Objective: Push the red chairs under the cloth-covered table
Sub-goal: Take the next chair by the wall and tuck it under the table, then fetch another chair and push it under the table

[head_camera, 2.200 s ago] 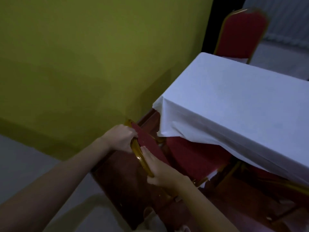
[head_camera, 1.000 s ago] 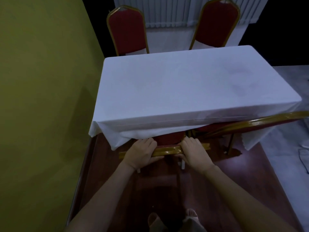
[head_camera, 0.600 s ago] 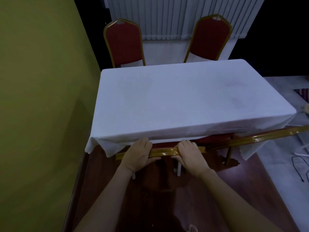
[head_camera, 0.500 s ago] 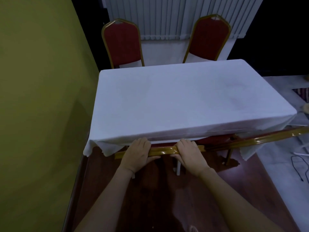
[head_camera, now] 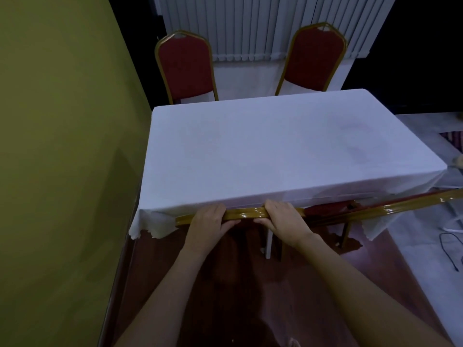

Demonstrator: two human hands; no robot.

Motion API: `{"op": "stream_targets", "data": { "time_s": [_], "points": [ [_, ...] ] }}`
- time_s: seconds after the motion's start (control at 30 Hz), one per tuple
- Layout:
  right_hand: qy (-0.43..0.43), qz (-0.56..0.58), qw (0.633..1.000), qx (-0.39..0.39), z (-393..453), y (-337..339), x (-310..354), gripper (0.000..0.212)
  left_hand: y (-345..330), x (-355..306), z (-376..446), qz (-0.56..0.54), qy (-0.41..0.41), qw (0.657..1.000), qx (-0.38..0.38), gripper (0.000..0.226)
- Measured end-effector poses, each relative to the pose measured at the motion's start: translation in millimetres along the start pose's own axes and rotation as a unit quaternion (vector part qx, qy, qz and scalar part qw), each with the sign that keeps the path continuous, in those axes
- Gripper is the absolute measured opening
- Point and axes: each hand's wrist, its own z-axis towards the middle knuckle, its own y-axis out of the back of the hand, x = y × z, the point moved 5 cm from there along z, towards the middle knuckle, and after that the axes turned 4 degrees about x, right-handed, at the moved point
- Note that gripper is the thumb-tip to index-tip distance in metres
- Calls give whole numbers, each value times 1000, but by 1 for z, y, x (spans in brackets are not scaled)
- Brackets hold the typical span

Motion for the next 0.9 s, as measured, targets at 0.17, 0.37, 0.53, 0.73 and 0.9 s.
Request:
{"op": "stream_targets", "data": {
  "time_s": [0.17, 0.37, 0.53, 0.73, 0.9],
  "points": [
    [-17, 2, 999, 33, -2, 5, 5, 35, 8, -5, 0, -8, 10, 1000, 17, 41],
    [-32, 104, 990, 91, -8, 19, -2, 46, 14, -9, 5, -8, -12, 994, 105, 47],
    [-94, 123, 986, 68, -42, 49, -62, 73, 19, -45, 53, -99, -22, 976, 192, 36],
    [-193, 87, 977, 4, -89, 121, -174, 71, 6, -175, 145, -45, -102, 970, 215, 37],
    [-261, 78, 962, -28, -152, 173, -274, 68, -17, -305, 208, 2, -159, 956, 247, 43]
  ]
}}
